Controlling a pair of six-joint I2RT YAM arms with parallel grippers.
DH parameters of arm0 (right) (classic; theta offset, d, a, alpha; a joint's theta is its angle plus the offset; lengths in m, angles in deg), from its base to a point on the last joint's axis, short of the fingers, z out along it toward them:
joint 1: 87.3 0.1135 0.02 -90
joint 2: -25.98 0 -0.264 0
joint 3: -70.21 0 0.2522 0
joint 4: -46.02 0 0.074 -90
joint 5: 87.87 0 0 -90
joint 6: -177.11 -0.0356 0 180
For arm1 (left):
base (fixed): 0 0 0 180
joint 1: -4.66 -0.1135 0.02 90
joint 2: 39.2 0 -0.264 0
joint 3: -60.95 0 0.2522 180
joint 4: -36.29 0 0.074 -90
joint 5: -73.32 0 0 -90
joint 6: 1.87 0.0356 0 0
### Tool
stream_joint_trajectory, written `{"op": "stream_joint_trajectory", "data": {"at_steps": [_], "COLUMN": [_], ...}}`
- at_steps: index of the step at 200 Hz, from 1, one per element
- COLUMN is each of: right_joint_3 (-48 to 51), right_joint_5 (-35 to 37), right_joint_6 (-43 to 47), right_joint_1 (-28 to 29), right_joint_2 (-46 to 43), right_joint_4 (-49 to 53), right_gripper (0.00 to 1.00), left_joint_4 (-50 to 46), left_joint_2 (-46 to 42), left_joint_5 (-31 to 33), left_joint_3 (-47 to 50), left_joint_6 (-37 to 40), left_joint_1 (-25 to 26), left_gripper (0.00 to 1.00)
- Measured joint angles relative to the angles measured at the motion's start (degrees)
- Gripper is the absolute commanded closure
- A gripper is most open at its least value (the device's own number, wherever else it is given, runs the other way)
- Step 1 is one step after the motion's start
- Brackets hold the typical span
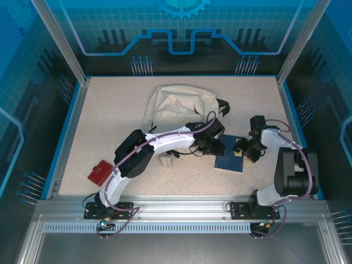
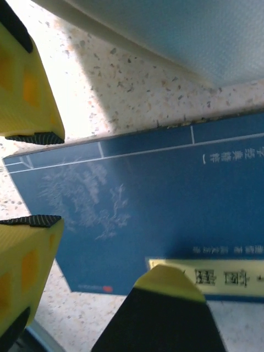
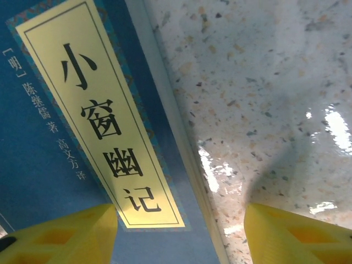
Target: Pack books, pencil case, and school supplies into a backpack
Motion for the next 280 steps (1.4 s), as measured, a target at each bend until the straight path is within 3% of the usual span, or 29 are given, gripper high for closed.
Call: {"op": "stream_joint_trajectory", "data": {"at_steps": [40,77,163,208,280], "right_joint_3": [-0.2,-0.7,-3.4,-7.2,-7.2], "right_joint_5": [0.2,0.6,1.5,-1.9,-2.1], "right_joint_6": [0.4,0.4,1.2,0.3,-0.2], "right_joint_1": [0.8,1.4,6.0,7.2,7.2], "right_joint_2": [1.6,2.1,-1.2,-7.8,-6.9], "right_joint_4": [-0.4,0.1,5.5,7.0,7.3], "right_gripper": [0.41,0.44,0.61,0.74,1.00], "left_joint_4": [-0.8,-3.0,-6.5,-6.3,-6.6], "left_joint_2": [4.5,6.8,7.6,7.6,7.6], "left_joint_5": [0.0,0.4,1.0,1.0,1.0], "left_joint_3": [-3.6,-5.8,-7.7,-7.7,-8.0], "left_joint_6": [0.1,0.2,0.3,1.3,2.9], "left_joint_1": [0.0,-0.1,-0.9,-0.8,-0.8], "left_gripper": [0.64,0.76,0.78,0.78,0.73]}}
